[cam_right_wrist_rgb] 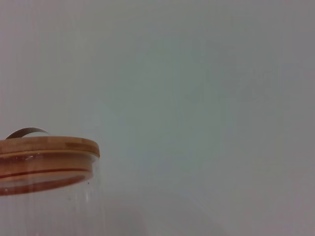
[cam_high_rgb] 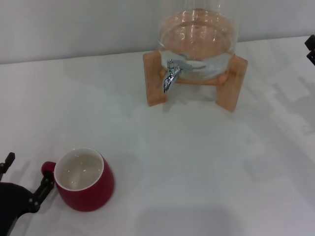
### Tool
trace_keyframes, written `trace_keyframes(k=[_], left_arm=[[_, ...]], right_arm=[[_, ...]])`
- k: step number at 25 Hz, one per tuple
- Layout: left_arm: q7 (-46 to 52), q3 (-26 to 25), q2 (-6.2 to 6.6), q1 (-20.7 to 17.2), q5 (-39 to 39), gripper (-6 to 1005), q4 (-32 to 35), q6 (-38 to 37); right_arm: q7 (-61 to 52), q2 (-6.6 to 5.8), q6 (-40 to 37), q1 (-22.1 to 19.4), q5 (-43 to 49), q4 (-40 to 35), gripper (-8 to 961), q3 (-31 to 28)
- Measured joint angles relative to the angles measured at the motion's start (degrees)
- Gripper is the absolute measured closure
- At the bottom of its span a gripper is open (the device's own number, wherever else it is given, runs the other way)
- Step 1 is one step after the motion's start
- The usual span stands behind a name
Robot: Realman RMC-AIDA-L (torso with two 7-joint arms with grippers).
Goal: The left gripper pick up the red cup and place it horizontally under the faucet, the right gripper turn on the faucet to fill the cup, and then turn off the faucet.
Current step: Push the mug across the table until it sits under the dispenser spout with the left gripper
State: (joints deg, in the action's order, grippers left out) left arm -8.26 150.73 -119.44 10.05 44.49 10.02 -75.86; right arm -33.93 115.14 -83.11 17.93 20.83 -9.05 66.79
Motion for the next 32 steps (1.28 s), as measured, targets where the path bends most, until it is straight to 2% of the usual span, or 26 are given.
trace_keyframes(k=[7,16,27,32], left_arm=[[0.0,0.0,0.0,0.4,0.0,243,0.0,0.9],[0.0,0.0,0.0,1.2,0.0,481,0.0,2.0],[0.0,-0.1,-0.06,2.0,0.1,903,0.1,3.8],[0.2,-0.1,0.02,2.3,0.1,903,0.1,4.1]], right_arm=[[0.0,0.0,-0.2,0.0,0.0,0.0,116,0.0],[0.0,0.0,-0.2,-0.1,0.0,0.0,116,0.0],[0.0,0.0,-0.5,-0.1,0.0,0.0,117,0.0],[0.0,0.0,-0.5,-0.1,0.0,0.0,117,0.0]])
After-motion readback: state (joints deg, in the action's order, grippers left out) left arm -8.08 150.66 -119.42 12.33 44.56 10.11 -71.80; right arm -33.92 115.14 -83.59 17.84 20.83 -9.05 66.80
